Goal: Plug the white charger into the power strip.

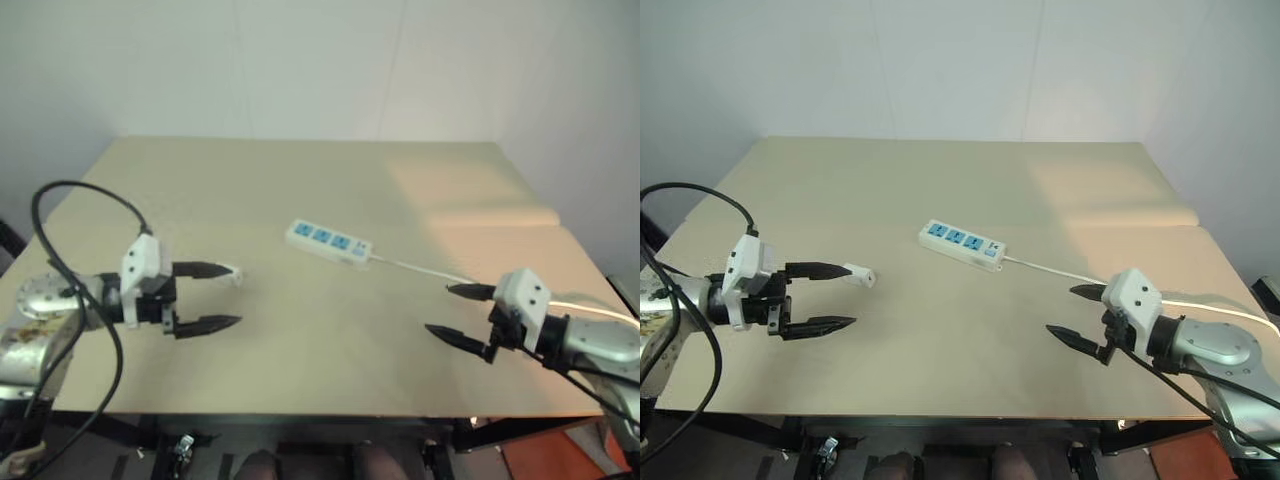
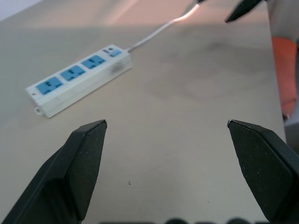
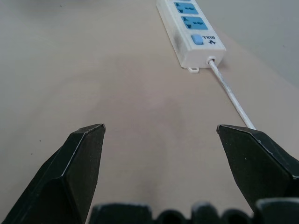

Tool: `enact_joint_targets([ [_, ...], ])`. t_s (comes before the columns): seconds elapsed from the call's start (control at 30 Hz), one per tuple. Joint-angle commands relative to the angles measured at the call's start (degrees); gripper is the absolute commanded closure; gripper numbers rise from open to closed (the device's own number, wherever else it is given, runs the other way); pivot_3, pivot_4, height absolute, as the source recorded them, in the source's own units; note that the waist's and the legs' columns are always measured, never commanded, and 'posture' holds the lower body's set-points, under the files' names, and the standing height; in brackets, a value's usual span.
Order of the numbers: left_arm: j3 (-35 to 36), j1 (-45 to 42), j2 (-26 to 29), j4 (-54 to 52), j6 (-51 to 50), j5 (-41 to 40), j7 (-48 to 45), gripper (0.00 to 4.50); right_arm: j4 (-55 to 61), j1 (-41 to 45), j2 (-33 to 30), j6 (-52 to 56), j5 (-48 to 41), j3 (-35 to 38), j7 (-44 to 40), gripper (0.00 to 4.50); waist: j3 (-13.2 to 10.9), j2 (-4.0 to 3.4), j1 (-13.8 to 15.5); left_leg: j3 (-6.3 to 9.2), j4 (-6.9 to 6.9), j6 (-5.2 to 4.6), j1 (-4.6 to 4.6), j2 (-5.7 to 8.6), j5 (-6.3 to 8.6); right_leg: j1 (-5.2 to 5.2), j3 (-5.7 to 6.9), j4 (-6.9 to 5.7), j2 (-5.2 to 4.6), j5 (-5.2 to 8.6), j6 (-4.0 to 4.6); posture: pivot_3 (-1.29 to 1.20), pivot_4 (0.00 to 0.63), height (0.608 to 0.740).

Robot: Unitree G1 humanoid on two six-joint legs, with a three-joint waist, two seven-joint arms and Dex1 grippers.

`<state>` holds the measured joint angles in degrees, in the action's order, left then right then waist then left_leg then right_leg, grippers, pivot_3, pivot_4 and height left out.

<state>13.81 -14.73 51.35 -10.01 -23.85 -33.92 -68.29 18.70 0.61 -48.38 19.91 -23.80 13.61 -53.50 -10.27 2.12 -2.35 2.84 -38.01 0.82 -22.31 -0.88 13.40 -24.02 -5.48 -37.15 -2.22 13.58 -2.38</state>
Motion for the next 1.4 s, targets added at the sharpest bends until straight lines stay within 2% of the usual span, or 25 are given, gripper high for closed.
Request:
enact_joint_targets([
  [0.03, 3.19, 1.68, 1.21, -1.42, -1.0, 1.05, 3.58, 0.0, 1.49, -1.23, -0.8, 0.72, -0.61, 3.44, 0.92, 0.02, 0.0, 0.0, -0.03, 0.0, 0.0, 0.0, 0.0, 0.0, 0.0, 0.0, 0.0, 0.0, 0.0, 0.0, 0.0, 0.0, 0.15, 0.74],
  [0.2, 6.23, 7.55, 4.25, -2.95, -2.64, 0.72, 2.92, 0.0, 2.18, -1.88, -1.14, 3.11, -1.17, 3.92, 1.83, 0.02, 0.0, 0.0, -0.38, -0.03, 0.05, 0.0, 0.01, -0.02, 0.01, -0.07, -0.03, -0.02, 0.01, -0.11, 0.2, 0.0, 0.15, 0.74],
  [0.33, 6.27, 8.27, 5.07, -2.4, -1.73, 1.92, 2.81, 0.0, 2.0, -1.19, -1.27, 3.66, -0.97, 3.34, 1.66, 0.02, 0.0, -0.01, -0.02, -0.03, 0.04, 0.0, 0.08, -0.02, 0.0, 0.0, -0.02, -0.01, 0.01, 0.06, -0.07, 0.0, 0.15, 0.74],
  [0.5, 5.97, 8.01, 4.78, -2.56, -1.24, 2.07, 2.79, 0.0, 0.96, 0.49, -0.9, 2.4, 1.02, 2.06, 2.52, 0.02, 0.0, 0.0, -0.08, -0.04, 0.04, 0.0, 0.0, -0.02, 0.0, -0.04, -0.02, 0.02, 0.01, 0.01, 0.01, 0.0, 0.15, 0.74],
  [0.7, 4.13, 5.66, 3.45, -1.51, 0.36, 2.38, 3.04, 0.0, -5.46, 8.73, 2.22, -1.8, 5.37, -2.25, 5.43, 0.02, 0.0, 0.0, -0.26, -0.05, 0.04, 0.0, 0.05, -0.02, 0.0, -0.04, -0.02, 0.01, 0.01, -0.09, 0.19, 0.0, 0.15, 0.74],
  [0.83, 0.49, 1.72, 1.43, -0.41, 2.09, 3.06, 2.52, 0.0, -23.94, 23.95, 7.53, -7.33, 11.13, -10.22, 4.93, 0.02, 0.0, 0.02, -0.66, -0.13, 0.04, -0.01, 0.14, -0.03, -0.01, 0.01, -0.05, 0.03, 0.04, -0.14, 0.13, 0.0, 0.15, 0.74],
  [1.0, -2.19, -0.05, -0.08, -0.28, 2.96, 4.26, 2.87, 0.0, -47.76, 39.19, 13.11, -16.49, 15.97, -16.04, 1.0, 0.02, -0.02, 0.01, -1.33, -0.04, 0.12, -0.01, -0.02, -0.05, -0.02, -0.17, -0.01, -0.01, 0.06, -0.24, 0.34, 0.0, 0.15, 0.74],
  [1.13, -3.74, -1.05, -1.5, -0.75, 3.44, 4.95, 3.41, 0.0, -63.73, 47.81, 16.61, -22.9, 18.43, -17.65, -1.08, 0.02, -0.03, 0.01, -1.52, -0.04, 0.12, -0.01, -0.09, 0.07, -0.03, -0.2, -0.01, 0.01, -0.12, -0.28, 0.32, 0.0, 0.15, 0.74],
  [1.23, -3.1, -2.05, -3.79, -2.8, 1.67, 1.96, 4.65, 0.0, -75.47, 52.71, 18.3, -27.36, 20.93, -17.95, -0.43, 0.02, -0.03, 0.01, -1.49, -0.04, 0.12, -0.01, -0.02, 0.08, -0.03, -0.14, 0.0, 0.01, -0.13, -0.3, 0.3, 0.0, 0.15, 0.74],
  [1.33, -2.73, -1.86, -3.84, -3.7, 1.09, 1.7, 4.75, 0.0, -82.14, 55.63, 19.7, -28.17, 20.21, -16.51, -2.99, 0.02, -0.03, 0.01, -1.68, 0.0, 0.12, -0.01, -0.04, 0.06, -0.03, -0.15, 0.03, 0.0, -0.13, -0.31, 0.31, 0.0, 0.15, 0.74],
  [1.4, -2.44, -1.27, -3.3, -3.95, 1.16, 2.41, 5.28, 0.0, -84.81, 56.77, 20.02, -29.63, 23.66, -18.84, -1.65, 0.02, -0.03, 0.01, -1.74, 0.0, 0.12, -0.01, -0.04, 0.07, -0.03, -0.16, 0.01, -0.01, -0.13, -0.31, 0.31, 0.0, 0.15, 0.74],
])
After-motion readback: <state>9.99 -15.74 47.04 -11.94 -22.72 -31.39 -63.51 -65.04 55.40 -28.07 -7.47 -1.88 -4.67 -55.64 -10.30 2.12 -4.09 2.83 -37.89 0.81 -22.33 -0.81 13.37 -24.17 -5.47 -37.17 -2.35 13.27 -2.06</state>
